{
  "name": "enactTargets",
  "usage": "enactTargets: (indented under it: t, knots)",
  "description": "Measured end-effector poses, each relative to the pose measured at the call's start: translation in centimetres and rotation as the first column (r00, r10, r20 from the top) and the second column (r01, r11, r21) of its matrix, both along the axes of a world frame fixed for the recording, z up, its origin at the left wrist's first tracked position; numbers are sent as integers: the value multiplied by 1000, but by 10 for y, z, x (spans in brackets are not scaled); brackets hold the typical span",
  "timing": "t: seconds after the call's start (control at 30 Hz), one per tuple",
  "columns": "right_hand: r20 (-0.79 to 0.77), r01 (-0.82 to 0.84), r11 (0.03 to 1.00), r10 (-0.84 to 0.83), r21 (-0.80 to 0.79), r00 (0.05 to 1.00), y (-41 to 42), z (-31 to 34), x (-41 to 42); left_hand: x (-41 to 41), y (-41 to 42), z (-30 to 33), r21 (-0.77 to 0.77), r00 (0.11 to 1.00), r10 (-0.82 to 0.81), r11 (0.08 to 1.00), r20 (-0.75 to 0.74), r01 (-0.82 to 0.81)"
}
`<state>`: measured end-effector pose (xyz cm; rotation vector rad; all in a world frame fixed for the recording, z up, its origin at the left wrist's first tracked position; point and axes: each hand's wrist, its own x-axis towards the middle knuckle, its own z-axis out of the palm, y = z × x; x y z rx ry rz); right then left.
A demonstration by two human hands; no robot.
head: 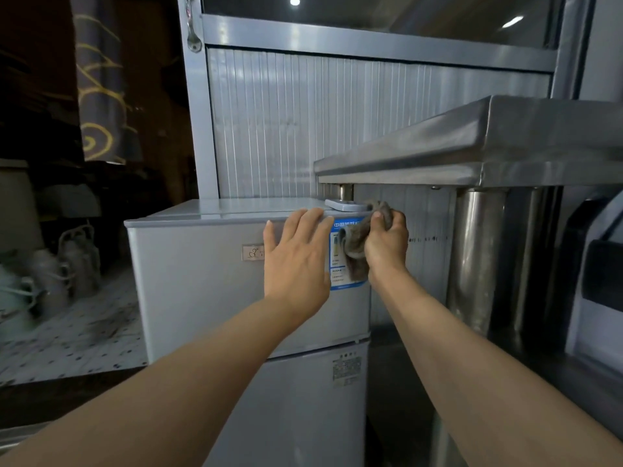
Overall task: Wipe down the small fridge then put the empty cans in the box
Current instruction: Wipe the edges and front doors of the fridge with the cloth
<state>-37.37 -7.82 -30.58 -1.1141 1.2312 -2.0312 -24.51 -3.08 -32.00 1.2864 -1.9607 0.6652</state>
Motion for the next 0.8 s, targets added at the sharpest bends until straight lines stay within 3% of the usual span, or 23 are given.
enactTargets:
  t: [0.37, 0.6, 0.8]
  knots:
    - [-73, -6, 999, 3, -42, 997, -6, -48, -2, 2, -26, -20, -145, 997, 13, 989, 71, -3]
    - [-90, -38, 999, 37, -2, 995, 4, -126, -1, 5, -23, -37, -139, 991, 3, 990, 131, 15]
    - [-149, -27, 1000, 28, 6, 988, 6, -164, -1, 9, -19, -95, -30, 972, -40, 998, 233, 48]
